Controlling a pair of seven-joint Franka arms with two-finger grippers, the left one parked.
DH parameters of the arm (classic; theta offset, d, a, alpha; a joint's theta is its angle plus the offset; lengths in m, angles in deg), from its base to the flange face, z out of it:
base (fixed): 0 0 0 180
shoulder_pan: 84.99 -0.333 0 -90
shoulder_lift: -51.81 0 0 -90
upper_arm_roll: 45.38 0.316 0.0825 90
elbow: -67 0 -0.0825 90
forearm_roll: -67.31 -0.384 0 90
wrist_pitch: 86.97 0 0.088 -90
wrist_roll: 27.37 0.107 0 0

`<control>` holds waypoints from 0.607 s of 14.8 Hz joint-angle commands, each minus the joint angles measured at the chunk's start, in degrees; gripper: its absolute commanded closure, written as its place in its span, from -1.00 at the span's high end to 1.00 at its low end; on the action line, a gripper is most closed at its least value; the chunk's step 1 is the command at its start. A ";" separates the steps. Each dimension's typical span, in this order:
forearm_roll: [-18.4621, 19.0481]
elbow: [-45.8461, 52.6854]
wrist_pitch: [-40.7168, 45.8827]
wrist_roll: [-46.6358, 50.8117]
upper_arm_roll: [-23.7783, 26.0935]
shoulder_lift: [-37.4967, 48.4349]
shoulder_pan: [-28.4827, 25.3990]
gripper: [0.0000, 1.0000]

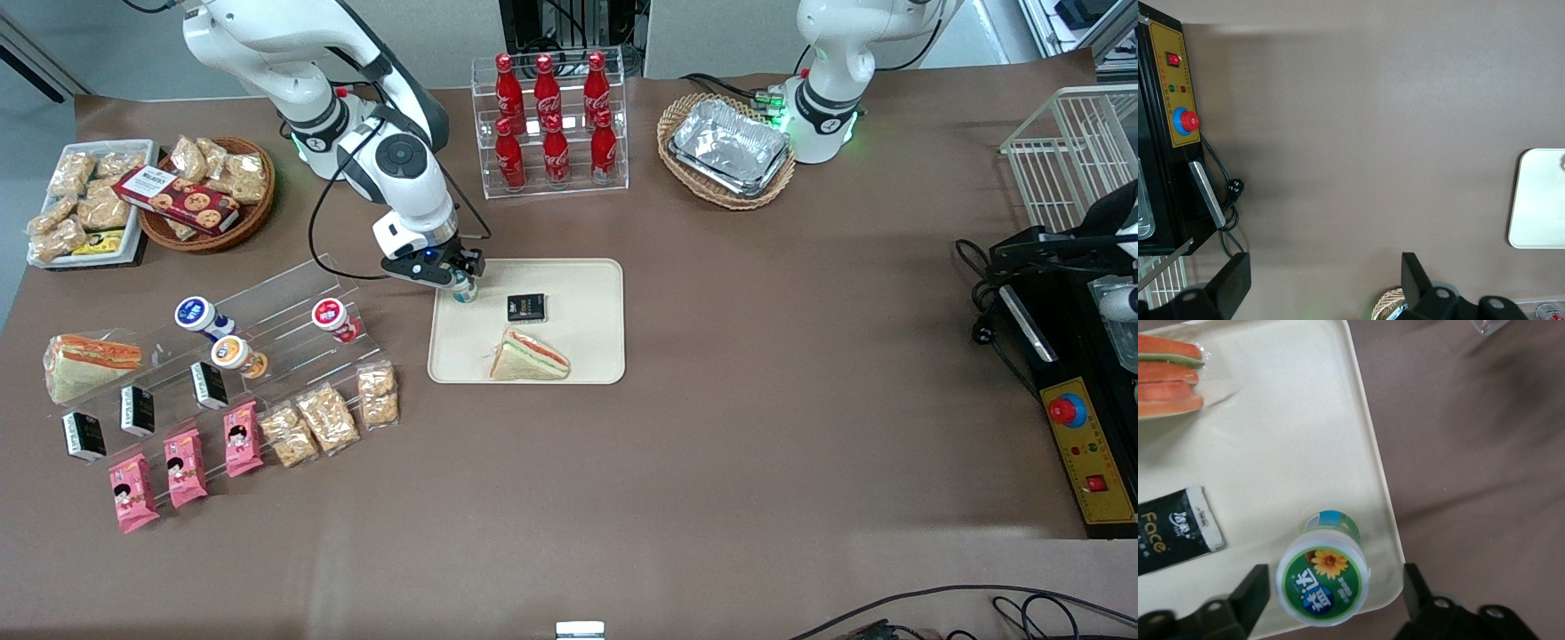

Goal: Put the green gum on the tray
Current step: 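Lower the bottle onto the tray beside the black packet and open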

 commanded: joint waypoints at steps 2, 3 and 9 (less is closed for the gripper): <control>2.33 -0.27 -1.70 1.36 -0.03 -0.72 0.72 0.99; 2.33 -0.18 -1.70 1.27 -0.38 -0.80 0.72 0.99; 1.63 5.86 8.81 0.39 -0.56 3.41 0.46 1.00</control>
